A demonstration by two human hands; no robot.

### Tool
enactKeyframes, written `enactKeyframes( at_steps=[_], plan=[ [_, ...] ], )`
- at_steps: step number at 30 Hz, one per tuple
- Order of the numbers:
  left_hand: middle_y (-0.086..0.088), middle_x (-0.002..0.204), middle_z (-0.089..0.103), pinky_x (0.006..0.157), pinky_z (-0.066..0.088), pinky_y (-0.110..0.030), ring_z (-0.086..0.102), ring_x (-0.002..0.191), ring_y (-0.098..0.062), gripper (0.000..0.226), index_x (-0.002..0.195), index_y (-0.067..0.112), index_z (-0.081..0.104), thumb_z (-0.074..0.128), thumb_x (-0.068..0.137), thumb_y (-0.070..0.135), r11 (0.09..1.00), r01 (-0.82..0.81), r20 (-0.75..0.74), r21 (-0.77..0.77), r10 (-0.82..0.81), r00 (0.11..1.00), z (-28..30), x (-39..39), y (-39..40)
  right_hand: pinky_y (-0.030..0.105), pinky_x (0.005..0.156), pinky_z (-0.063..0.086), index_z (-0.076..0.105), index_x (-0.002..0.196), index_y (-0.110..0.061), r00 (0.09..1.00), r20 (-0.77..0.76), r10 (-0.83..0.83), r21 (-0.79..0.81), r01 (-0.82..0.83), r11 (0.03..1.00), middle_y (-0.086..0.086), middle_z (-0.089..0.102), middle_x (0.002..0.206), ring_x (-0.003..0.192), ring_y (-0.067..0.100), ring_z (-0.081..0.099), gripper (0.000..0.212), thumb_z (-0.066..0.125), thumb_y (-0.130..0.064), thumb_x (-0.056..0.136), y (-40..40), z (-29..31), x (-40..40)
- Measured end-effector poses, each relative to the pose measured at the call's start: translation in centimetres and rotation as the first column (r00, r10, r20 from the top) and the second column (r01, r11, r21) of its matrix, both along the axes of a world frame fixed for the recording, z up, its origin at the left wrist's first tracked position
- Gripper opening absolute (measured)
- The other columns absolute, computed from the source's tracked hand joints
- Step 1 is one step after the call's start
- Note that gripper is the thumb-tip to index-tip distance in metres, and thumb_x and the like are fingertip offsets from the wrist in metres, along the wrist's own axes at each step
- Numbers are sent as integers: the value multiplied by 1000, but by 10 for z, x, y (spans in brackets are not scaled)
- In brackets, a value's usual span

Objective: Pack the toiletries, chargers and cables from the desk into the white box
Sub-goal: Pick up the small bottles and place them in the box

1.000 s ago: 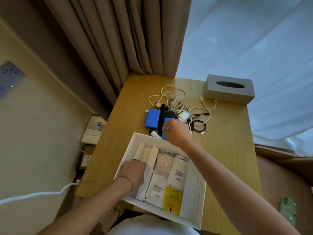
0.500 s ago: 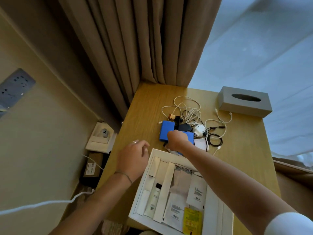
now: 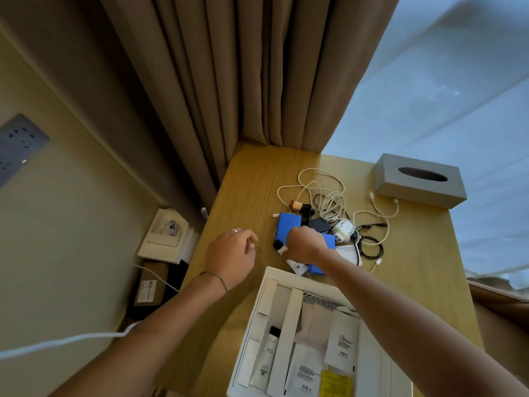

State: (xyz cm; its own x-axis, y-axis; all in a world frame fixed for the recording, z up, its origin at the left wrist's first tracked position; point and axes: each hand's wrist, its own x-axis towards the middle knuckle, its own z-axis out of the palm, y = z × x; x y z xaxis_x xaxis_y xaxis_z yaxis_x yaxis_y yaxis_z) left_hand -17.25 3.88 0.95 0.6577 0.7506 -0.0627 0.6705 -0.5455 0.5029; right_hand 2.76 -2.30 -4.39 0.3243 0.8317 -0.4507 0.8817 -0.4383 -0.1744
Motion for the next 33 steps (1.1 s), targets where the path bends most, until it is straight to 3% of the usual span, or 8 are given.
enactKeyframes(
  at_steps=[4,7,9,13,19,23,28,33],
  plan=[
    [14,96,60,68,51,-18,57,80,0,16,104,27,67,54,96,20,994,99,12,-50,-98,995,-12,28,21,32,55,48,68,72,-12,907,-304,-291,247,370,896,2,64,64,61,19,62,26,70,-37,79,-12,24,12],
    [12,98,57,60,40,-14,55,76,0,17,103,26,67,53,96,18,988,145,-4,-45,-145,989,-27,63,35,31,52,41,64,69,-9,735,-519,-437,305,636,709,0,57,56,51,13,51,31,70,-37,81,-28,41,23],
    [10,99,57,60,37,-17,57,81,-6,18,101,26,66,53,95,16,986,158,-10,-45,-159,987,-35,89,42,33,55,44,63,76,-1,606,-642,-471,269,752,601,7,60,62,57,17,56,34,69,-34,84,-38,48,30],
    [4,108,61,66,47,-26,56,88,-13,26,106,24,66,51,91,8,980,199,-48,-25,-200,979,-49,136,59,39,66,53,67,89,-1,422,-779,-464,179,859,480,15,74,81,71,25,71,24,66,-24,93,-45,48,31],
    [4,120,60,67,46,-29,57,102,-19,43,118,24,61,52,85,-3,918,383,-184,102,-361,914,-74,182,81,19,54,50,69,90,-13,256,-855,-450,78,923,378,8,72,79,60,8,62,16,60,-24,98,-43,43,17],
    [-2,117,64,84,54,-37,59,108,-23,29,117,19,62,54,92,9,842,525,-287,126,-476,832,-83,205,94,23,57,49,70,98,-7,225,-862,-454,57,933,355,13,72,83,60,7,62,21,61,-27,99,-45,46,16],
    [-7,108,67,87,53,-40,61,101,-26,23,103,16,68,66,91,35,782,610,-453,131,-500,738,-88,222,99,19,56,53,63,94,2,215,-883,-418,63,936,347,13,71,80,64,9,65,26,63,-24,97,-49,55,12],
    [-13,107,67,74,51,-34,63,98,-30,19,97,11,71,62,91,26,835,540,-391,106,-464,795,-85,221,97,19,59,54,58,90,7,229,-892,-391,73,924,374,26,71,92,74,19,71,29,69,-20,93,-57,66,5]
  ],
)
